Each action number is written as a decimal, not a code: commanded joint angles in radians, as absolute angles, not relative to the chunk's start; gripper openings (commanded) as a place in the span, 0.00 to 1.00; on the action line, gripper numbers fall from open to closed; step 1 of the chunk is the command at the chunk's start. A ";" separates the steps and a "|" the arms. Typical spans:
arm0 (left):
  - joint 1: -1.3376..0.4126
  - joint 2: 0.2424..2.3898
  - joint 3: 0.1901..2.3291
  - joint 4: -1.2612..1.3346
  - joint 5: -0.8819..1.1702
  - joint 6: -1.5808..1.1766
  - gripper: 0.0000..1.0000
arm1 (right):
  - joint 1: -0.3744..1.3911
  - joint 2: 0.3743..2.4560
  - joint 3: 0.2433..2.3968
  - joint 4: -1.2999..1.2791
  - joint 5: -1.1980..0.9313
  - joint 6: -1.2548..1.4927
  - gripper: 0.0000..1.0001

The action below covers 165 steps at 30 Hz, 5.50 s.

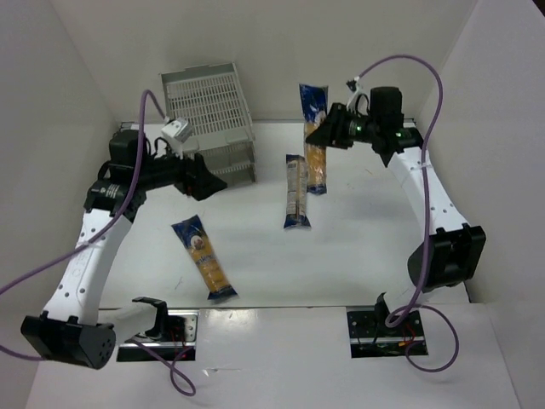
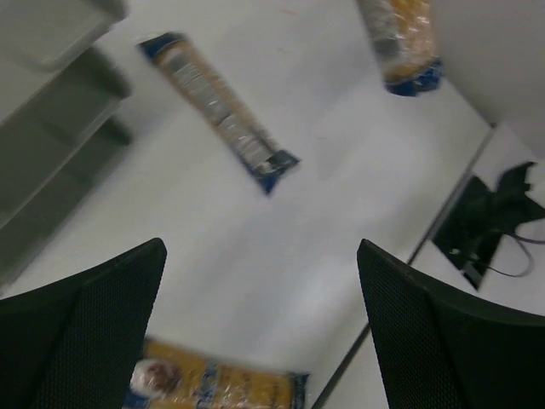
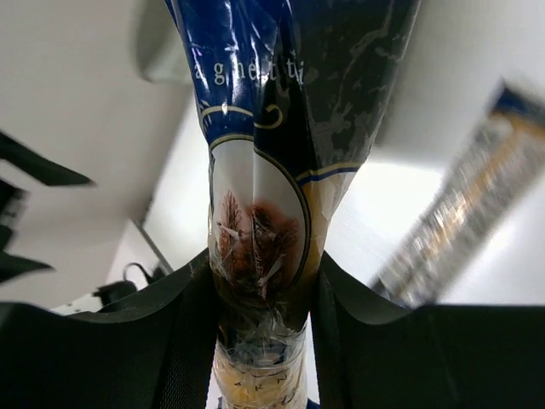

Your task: Place and organize the pasta boxes and bags onto the shelf

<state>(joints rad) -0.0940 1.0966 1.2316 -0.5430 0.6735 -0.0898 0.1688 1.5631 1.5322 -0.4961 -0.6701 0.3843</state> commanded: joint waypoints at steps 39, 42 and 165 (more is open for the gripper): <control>-0.173 1.488 1.528 0.091 0.894 -0.695 1.00 | 0.552 1.991 2.422 -0.255 -0.851 0.718 0.00; -0.173 1.470 1.474 0.091 0.894 -0.715 0.88 | 0.561 2.011 2.451 -0.244 -0.851 0.736 0.00; 0.359 0.836 0.976 -0.267 0.368 -0.471 1.00 | 0.376 1.278 0.960 -0.511 -0.927 0.107 0.00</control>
<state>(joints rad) 0.3492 0.8692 0.9878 -0.3061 0.3210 -0.4267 0.3790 1.3300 0.9440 -0.5701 -0.8013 0.1062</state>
